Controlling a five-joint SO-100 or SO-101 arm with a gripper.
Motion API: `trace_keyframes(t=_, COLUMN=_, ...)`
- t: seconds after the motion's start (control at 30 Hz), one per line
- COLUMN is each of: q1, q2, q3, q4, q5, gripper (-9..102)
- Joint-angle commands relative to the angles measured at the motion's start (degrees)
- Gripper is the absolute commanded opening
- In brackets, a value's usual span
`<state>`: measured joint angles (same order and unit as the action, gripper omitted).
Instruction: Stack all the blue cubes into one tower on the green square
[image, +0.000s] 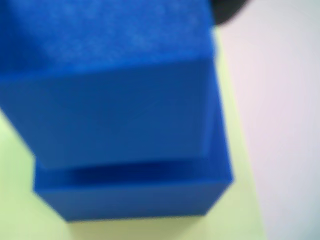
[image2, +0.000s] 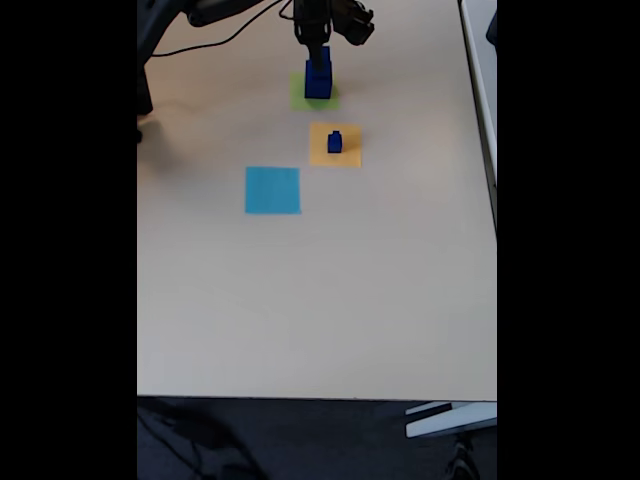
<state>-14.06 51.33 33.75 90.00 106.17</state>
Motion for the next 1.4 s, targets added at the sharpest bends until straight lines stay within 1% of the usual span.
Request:
trace_keyframes(t=0.0, q1=-0.62, q2=0.88, q3=-0.44, q4=-1.41, q5=-0.44, gripper=0)
trace_keyframes(t=0.5, q1=-1.23, q2=0.44, q3=-0.44, q4=-1.49, q5=0.79, gripper=0)
trace_keyframes(t=1.03, q1=0.0, q2=1.23, q3=1.05, q4=-2.02, q5=-0.09, gripper=0)
trace_keyframes(t=1.37, q1=0.18, q2=1.32, q3=1.05, q4=-2.72, q5=-1.05, gripper=4)
